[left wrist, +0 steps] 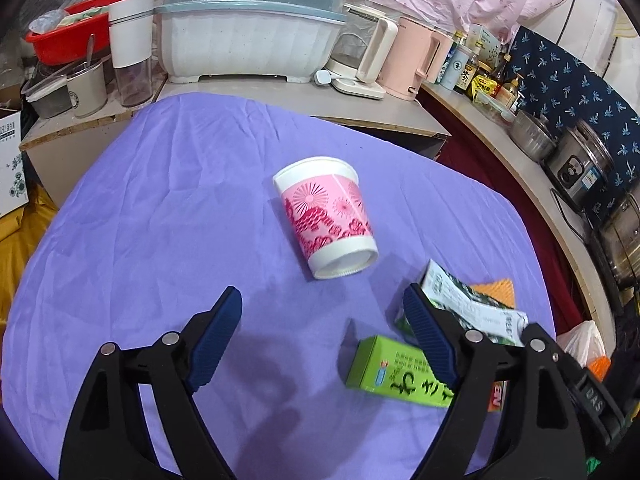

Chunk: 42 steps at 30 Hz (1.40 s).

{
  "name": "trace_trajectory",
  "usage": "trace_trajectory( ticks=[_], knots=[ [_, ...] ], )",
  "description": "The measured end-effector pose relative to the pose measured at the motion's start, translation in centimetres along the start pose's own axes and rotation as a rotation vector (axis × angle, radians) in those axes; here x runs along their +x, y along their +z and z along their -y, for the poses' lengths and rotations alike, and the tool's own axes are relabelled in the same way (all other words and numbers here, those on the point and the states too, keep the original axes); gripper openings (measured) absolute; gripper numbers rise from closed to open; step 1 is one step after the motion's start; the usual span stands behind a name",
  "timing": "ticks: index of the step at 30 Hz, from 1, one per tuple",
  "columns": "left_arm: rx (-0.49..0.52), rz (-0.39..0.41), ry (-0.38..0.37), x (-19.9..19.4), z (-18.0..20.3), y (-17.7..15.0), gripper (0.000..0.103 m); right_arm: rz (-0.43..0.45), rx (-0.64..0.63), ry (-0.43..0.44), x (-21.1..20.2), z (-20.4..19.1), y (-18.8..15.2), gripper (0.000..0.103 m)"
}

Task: Collect trash
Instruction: 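Grasp the pink paper cup with the left gripper while the right grasps the green drink carton, then lift the pink cup and green carton off the table with both grippers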

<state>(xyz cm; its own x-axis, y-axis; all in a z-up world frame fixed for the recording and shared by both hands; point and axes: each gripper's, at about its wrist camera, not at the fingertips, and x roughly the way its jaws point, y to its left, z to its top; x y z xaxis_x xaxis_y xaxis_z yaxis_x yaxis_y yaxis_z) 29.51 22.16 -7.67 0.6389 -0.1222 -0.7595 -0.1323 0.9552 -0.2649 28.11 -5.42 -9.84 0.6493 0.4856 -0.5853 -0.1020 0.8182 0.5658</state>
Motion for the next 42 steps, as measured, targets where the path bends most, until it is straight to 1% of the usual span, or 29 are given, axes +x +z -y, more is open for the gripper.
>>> trace_trajectory(
  ticks=[3,7,11,12,13,14,16,19,21,23,26,31,34,39,42],
  knots=[
    [-0.012,-0.014,0.011,1.5,0.5,0.9,0.081,0.010,0.003,-0.011,-0.4,0.1,0.0,0.035],
    [-0.015,-0.036,0.030,3.8,1.0,2.1,0.081,0.033,0.014,-0.016,-0.8,0.2,0.2,0.035],
    [-0.020,-0.061,0.059,5.9,1.2,3.0,0.079,0.033,0.032,-0.014,-0.5,0.5,0.9,0.035],
    [-0.020,-0.070,0.061,6.3,1.1,3.0,0.072,0.033,0.031,-0.014,-0.4,0.4,1.0,0.035],
    [-0.016,-0.078,0.060,6.6,1.2,3.0,0.062,0.031,0.031,-0.016,-0.3,0.4,1.1,0.035],
    [-0.006,-0.092,0.066,6.9,1.2,2.9,0.057,0.029,0.032,-0.016,-0.2,0.4,1.2,0.035],
    [0.003,-0.094,0.069,6.8,1.3,2.6,0.055,0.027,0.036,-0.019,-0.3,0.3,1.4,0.035],
    [0.033,-0.060,0.097,5.5,1.7,2.0,0.054,0.024,0.037,-0.027,-0.5,0.0,1.6,0.035],
    [0.039,-0.049,0.101,4.3,1.8,1.6,0.054,0.026,0.033,-0.031,-0.9,-0.3,1.6,0.029],
    [0.038,-0.037,0.099,2.9,1.8,1.1,0.054,0.031,0.029,-0.026,-1.6,-0.8,1.7,0.029],
    [0.031,-0.030,0.090,1.1,1.8,0.5,0.054,0.038,-0.006,-0.071,-2.3,-1.6,1.7,0.029],
    [0.030,-0.027,0.075,-1.7,2.2,-1.2,0.054,0.036,-0.012,-0.070,-3.9,-1.8,0.7,0.029],
    [0.043,-0.023,0.081,-3.0,2.8,-2.3,0.054,0.046,0.002,-0.065,-5.3,-1.7,0.0,0.029],
    [0.054,-0.029,0.045,-5.5,3.9,-4.2,0.054,0.066,0.012,-0.073,-8.2,-1.7,-1.1,0.028],
    [0.079,-0.030,0.026,-7.0,4.9,-5.9,0.054,0.073,0.010,-0.085,-9.7,-1.6,-2.3,0.028]
  ],
)
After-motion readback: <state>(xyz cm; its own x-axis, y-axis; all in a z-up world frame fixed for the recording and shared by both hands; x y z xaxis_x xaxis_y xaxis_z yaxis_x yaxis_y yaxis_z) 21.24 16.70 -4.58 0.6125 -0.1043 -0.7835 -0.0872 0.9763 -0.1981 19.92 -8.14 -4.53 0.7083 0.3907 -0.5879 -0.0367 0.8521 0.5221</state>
